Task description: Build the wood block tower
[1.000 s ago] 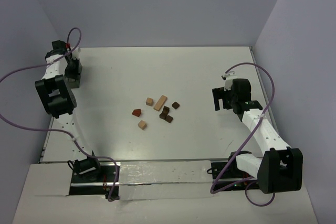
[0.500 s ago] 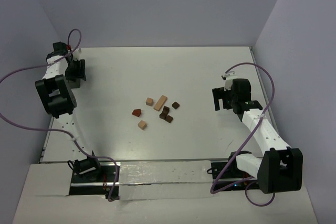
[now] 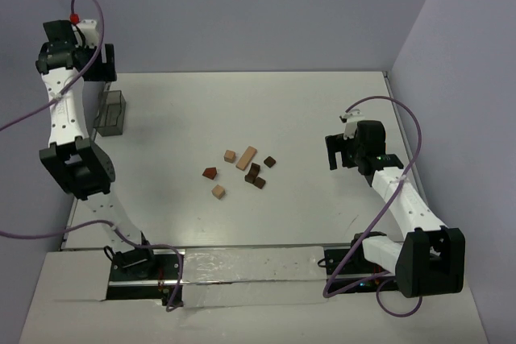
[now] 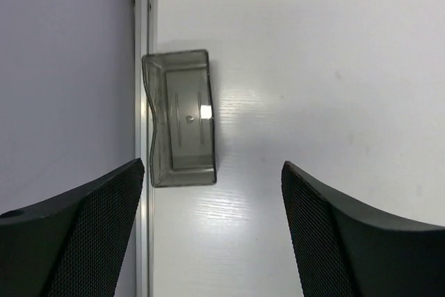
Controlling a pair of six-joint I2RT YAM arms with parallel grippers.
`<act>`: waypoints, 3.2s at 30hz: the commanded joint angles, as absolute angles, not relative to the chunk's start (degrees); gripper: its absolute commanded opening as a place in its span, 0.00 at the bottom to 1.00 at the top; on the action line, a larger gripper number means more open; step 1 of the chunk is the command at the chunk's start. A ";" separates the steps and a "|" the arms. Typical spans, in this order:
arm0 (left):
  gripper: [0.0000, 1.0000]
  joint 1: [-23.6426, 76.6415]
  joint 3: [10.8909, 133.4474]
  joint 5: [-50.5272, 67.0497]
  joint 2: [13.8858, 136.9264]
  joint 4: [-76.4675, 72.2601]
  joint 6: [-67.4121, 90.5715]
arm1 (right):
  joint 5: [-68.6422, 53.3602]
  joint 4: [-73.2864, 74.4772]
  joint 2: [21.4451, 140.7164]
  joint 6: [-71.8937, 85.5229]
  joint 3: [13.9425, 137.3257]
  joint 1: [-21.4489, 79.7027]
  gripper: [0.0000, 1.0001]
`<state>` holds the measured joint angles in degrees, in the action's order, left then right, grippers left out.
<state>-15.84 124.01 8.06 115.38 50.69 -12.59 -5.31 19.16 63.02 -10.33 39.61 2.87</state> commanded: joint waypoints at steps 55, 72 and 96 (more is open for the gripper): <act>0.57 40.86 90.60 -1.08 121.21 34.89 7.91 | -3.16 18.54 63.46 -10.63 42.38 3.34 1.00; 0.00 34.52 98.23 -2.26 109.31 39.70 1.60 | -3.33 18.54 63.37 -10.38 42.45 3.34 1.00; 0.00 24.84 68.95 -5.38 101.54 35.49 11.35 | -3.50 18.63 63.47 -10.30 42.64 3.35 1.00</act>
